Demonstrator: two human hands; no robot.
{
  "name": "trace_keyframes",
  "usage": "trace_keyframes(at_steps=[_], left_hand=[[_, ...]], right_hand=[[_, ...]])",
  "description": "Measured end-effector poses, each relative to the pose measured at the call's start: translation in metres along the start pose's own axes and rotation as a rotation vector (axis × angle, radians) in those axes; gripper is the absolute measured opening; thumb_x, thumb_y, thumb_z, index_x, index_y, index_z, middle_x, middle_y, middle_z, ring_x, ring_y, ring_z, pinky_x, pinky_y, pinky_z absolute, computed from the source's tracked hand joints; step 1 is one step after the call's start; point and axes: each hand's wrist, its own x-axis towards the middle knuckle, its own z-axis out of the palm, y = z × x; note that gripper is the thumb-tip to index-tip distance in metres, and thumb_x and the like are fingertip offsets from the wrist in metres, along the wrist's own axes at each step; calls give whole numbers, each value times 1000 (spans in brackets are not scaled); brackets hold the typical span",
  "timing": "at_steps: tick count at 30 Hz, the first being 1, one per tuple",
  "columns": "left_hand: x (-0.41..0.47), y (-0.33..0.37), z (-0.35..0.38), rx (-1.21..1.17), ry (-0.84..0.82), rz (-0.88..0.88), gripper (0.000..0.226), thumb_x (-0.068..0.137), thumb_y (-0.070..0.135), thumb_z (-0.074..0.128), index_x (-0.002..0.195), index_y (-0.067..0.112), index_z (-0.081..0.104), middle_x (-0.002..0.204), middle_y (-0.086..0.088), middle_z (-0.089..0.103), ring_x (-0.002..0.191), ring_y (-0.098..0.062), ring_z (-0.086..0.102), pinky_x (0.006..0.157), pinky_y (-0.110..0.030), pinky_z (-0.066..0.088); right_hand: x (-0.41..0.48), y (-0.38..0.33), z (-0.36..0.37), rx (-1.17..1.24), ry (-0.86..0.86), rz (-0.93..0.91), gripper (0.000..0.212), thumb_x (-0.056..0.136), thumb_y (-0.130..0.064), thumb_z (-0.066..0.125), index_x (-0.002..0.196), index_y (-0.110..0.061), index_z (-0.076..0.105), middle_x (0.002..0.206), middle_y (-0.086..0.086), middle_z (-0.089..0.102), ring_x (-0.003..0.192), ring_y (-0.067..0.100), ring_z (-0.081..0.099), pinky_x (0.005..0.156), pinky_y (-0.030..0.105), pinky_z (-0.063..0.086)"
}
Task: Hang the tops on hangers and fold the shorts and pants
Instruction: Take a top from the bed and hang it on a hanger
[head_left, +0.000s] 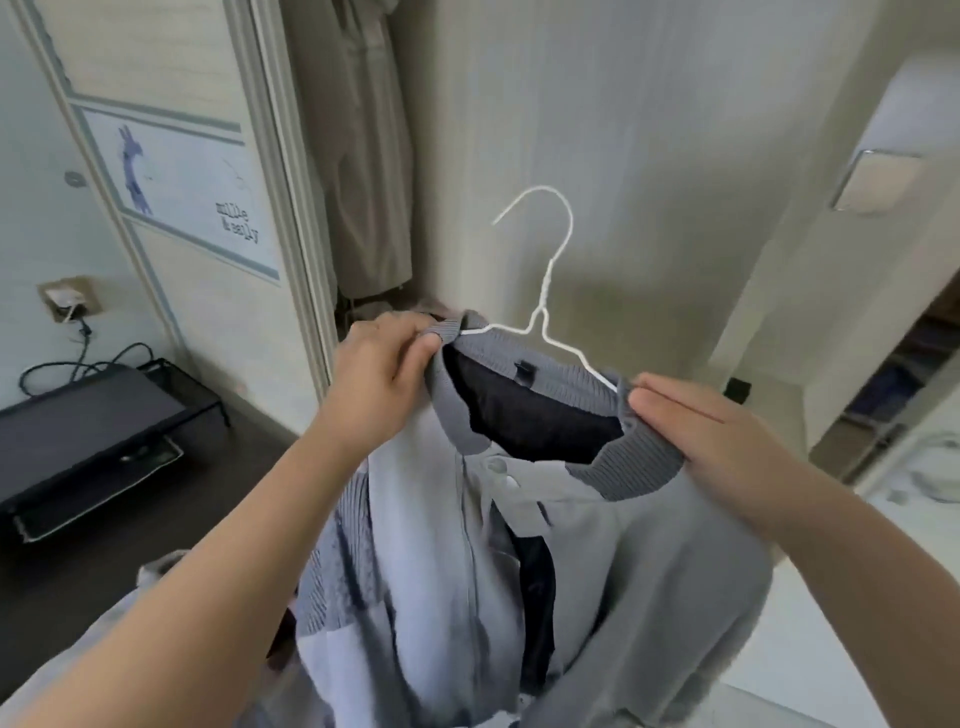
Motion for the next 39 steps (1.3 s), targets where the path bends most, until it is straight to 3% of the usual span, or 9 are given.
trace_keyframes(at_steps=[4, 8, 12, 16, 21, 25, 30, 35, 39], left_hand=[[57, -4, 50, -99, -49, -3, 27, 105, 17, 46, 120, 12, 69, 118, -4, 68, 117, -28, 57, 104, -49, 41], [90, -10, 71, -242, -45, -64, 33, 105, 25, 49, 136, 17, 57, 126, -5, 61, 123, -25, 52, 110, -46, 39], [116, -26, 76, -381, -158, -89, 34, 104, 32, 51, 137, 23, 55, 134, 4, 57, 123, -12, 53, 107, -30, 42], [150, -46, 65, -477, -216, -24, 17, 103, 30, 52, 118, 31, 61, 115, 21, 63, 108, 6, 57, 87, -8, 44], [202, -71, 50, -589, -273, 83, 6, 99, 23, 60, 98, 27, 65, 92, 19, 68, 91, 4, 62, 77, -12, 46], [244, -82, 41, -606, -295, 188, 3, 96, 24, 66, 99, 25, 66, 92, 14, 69, 87, 0, 62, 77, -14, 46], [302, -81, 30, -529, -202, 253, 24, 85, 48, 70, 98, 29, 61, 93, 13, 64, 87, -6, 62, 77, -17, 46], [363, -69, 18, -324, -108, 231, 45, 73, 66, 66, 103, 37, 50, 103, 17, 55, 95, -1, 55, 86, -27, 49], [415, -43, 6, -93, -19, 255, 57, 72, 69, 66, 106, 30, 41, 107, 13, 48, 99, -15, 55, 85, -40, 48]], right_hand=[[18, 8, 6, 81, 125, 59, 31, 95, -40, 51, 85, -11, 56, 68, -7, 55, 67, 6, 52, 67, 20, 40], [55, 17, 22, 104, 267, 95, 36, 106, -29, 46, 73, -14, 53, 64, -15, 49, 60, -1, 47, 56, 9, 35], [108, 22, 38, 124, 406, 114, 34, 105, -22, 45, 80, -2, 54, 68, -8, 50, 59, 1, 44, 54, 10, 35], [178, 23, 52, 100, 527, 139, 33, 106, -21, 46, 85, 3, 54, 75, 0, 50, 60, 2, 42, 55, 15, 35], [271, -1, 50, 117, 680, 57, 33, 106, -22, 45, 75, -14, 50, 67, -7, 47, 56, 1, 41, 54, 19, 34], [341, -39, 34, 61, 749, -38, 29, 106, -25, 45, 81, -11, 52, 72, -2, 47, 59, 4, 40, 55, 22, 33], [422, -90, 6, 26, 744, -154, 25, 106, -27, 43, 91, -12, 56, 84, 7, 50, 75, 14, 45, 62, 29, 32], [498, -143, -26, 19, 739, -266, 37, 107, -24, 39, 72, -17, 40, 72, -1, 44, 65, 10, 41, 57, 26, 31], [547, -189, -51, -7, 744, -371, 43, 107, -20, 38, 65, -20, 30, 65, -3, 33, 56, 10, 32, 44, 20, 24]])
